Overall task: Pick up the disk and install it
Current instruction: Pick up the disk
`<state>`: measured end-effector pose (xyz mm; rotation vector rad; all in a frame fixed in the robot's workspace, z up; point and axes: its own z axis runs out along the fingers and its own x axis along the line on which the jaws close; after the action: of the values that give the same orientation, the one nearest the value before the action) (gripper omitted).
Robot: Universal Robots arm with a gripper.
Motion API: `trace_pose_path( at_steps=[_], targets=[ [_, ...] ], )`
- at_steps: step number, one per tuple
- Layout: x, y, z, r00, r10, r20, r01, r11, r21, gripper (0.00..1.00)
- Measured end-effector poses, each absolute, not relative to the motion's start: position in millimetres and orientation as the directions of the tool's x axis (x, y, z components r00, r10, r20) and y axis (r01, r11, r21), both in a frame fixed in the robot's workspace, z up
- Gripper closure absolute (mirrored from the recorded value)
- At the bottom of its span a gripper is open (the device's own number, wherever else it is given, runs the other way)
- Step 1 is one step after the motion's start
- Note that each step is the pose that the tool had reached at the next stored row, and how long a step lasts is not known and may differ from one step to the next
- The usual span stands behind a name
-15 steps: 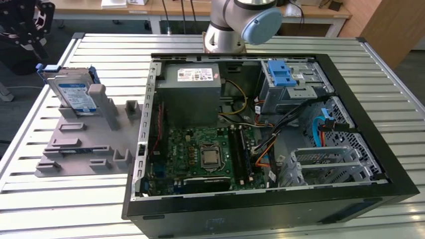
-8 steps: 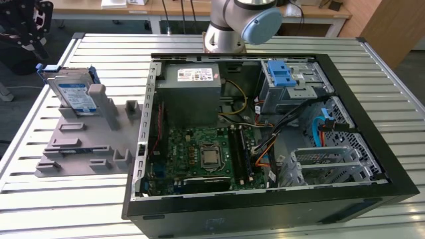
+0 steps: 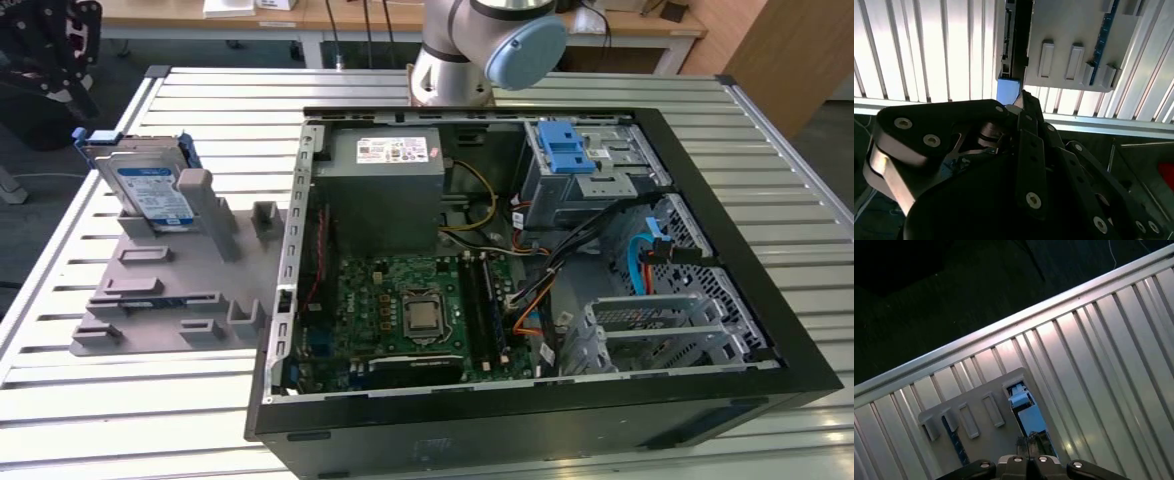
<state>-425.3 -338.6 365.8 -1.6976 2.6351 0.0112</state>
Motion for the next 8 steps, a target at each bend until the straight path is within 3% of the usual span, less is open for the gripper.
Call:
trace_pose_path(
  at_steps=[8],
  targets=[
    [-425.3, -338.6, 365.1, -0.278, -0.961, -0.010, -0.961, 0.278, 0.002, 0.89]
  ],
)
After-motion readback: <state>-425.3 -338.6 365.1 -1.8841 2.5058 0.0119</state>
